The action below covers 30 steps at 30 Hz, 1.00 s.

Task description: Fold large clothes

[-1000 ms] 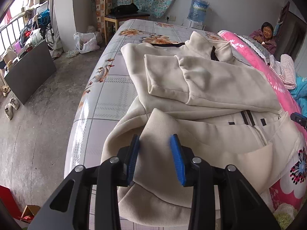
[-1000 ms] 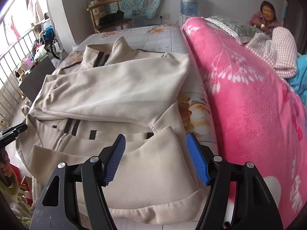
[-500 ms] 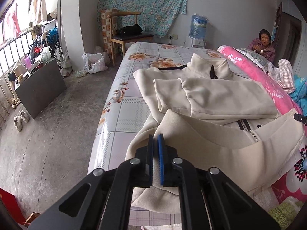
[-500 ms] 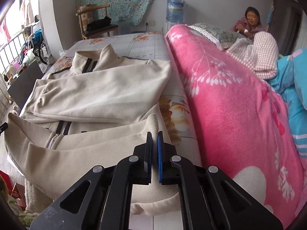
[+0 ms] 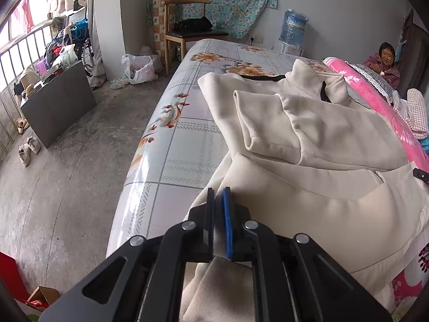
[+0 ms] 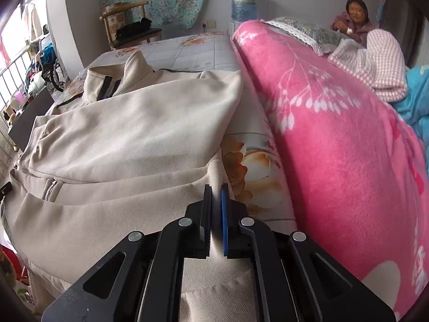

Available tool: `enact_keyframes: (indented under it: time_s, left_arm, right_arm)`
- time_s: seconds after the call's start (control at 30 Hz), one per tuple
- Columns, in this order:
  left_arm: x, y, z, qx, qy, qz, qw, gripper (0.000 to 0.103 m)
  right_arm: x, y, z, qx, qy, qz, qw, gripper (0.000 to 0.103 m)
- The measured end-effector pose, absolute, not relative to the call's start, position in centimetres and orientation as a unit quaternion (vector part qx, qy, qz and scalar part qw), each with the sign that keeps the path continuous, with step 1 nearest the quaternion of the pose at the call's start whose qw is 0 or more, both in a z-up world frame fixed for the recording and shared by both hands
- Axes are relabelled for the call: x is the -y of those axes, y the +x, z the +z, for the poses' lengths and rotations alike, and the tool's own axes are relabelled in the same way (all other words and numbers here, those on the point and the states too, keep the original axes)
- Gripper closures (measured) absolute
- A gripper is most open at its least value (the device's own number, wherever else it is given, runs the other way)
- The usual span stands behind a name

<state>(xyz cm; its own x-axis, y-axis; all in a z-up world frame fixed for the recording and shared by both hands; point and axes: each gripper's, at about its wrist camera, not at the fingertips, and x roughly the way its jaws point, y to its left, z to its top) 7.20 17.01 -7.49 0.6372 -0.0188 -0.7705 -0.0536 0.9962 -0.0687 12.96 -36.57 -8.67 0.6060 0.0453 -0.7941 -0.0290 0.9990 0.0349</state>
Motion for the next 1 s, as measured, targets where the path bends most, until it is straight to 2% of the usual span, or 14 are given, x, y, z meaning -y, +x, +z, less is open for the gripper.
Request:
enact_keyframes:
  time_s: [0.03, 0.07, 0.1, 0.13, 0.3, 0.43, 0.63, 0.7, 0.73, 0.8, 0.83, 0.87, 0.9, 1.0]
  left_arm:
    - [-17.2, 7.0, -7.2, -0.425, -0.046, 0.009, 0.904, 0.091]
    - [-17.3, 6.7, -6.8, -0.42, -0.046, 0.013, 0.906, 0.087]
    - [-17.4, 6.3, -6.3, -0.414, -0.043, 0.02, 0.909, 0.079]
    - [-17.5, 5.9, -5.8, -0.406, -0.039, 0.03, 0.913, 0.075]
    - [-16.8, 3.3, -3.2, -0.378, -0.067, -0.012, 0.924, 0.073]
    - [-12.4, 2.5, -3.8, -0.415, -0.096, -0.139, 0.894, 0.072]
    - [-5.8, 3.1, -8.1, -0.468, -0.032, -0.154, 0.869, 0.071]
    - [-4.9, 2.9, -8.4, -0.45, 0.003, -0.144, 0.881, 0.071]
    - [-4.5, 2.9, -8.5, -0.448, 0.018, -0.138, 0.883, 0.071]
    - [-3.9, 2.9, -8.6, -0.445, 0.04, -0.127, 0.886, 0.074]
    - [-3.7, 2.8, -8.6, -0.442, 0.052, -0.122, 0.887, 0.078]
    - [-3.6, 2.7, -8.6, -0.44, 0.06, -0.121, 0.888, 0.081]
    - [-3.3, 2.6, -8.6, -0.437, 0.065, -0.12, 0.889, 0.091]
    - [-3.2, 2.5, -8.3, -0.424, 0.079, -0.111, 0.895, 0.099]
  right_arm:
    - [36.9, 12.8, -8.5, -0.444, 0.02, 0.021, 0.896, 0.088]
    - [37.3, 12.6, -8.0, -0.441, 0.032, 0.02, 0.897, 0.071]
    - [37.7, 12.3, -7.5, -0.436, 0.042, 0.019, 0.899, 0.056]
    - [37.9, 11.8, -6.8, -0.427, 0.05, 0.023, 0.902, 0.053]
    - [37.0, 9.4, -3.9, -0.413, 0.081, 0.077, 0.904, 0.042]
    - [32.5, 8.1, -4.4, -0.446, 0.103, 0.19, 0.869, 0.037]
    - [25.4, 8.2, -8.6, -0.494, -0.005, 0.188, 0.849, 0.037]
    - [24.4, 8.5, -10.2, -0.511, -0.033, 0.171, 0.842, 0.048]
    - [24.2, 8.4, -10.5, -0.51, -0.04, 0.168, 0.843, 0.05]
    - [23.7, 8.0, -10.5, -0.5, -0.074, 0.158, 0.848, 0.072]
    - [23.5, 7.9, -10.4, -0.497, -0.083, 0.162, 0.848, 0.077]
    - [23.6, 7.8, -10.5, -0.499, -0.076, 0.169, 0.847, 0.09]
    - [23.7, 7.8, -10.5, -0.501, -0.071, 0.172, 0.845, 0.098]
    - [23.8, 7.5, -10.1, -0.495, -0.069, 0.175, 0.849, 0.102]
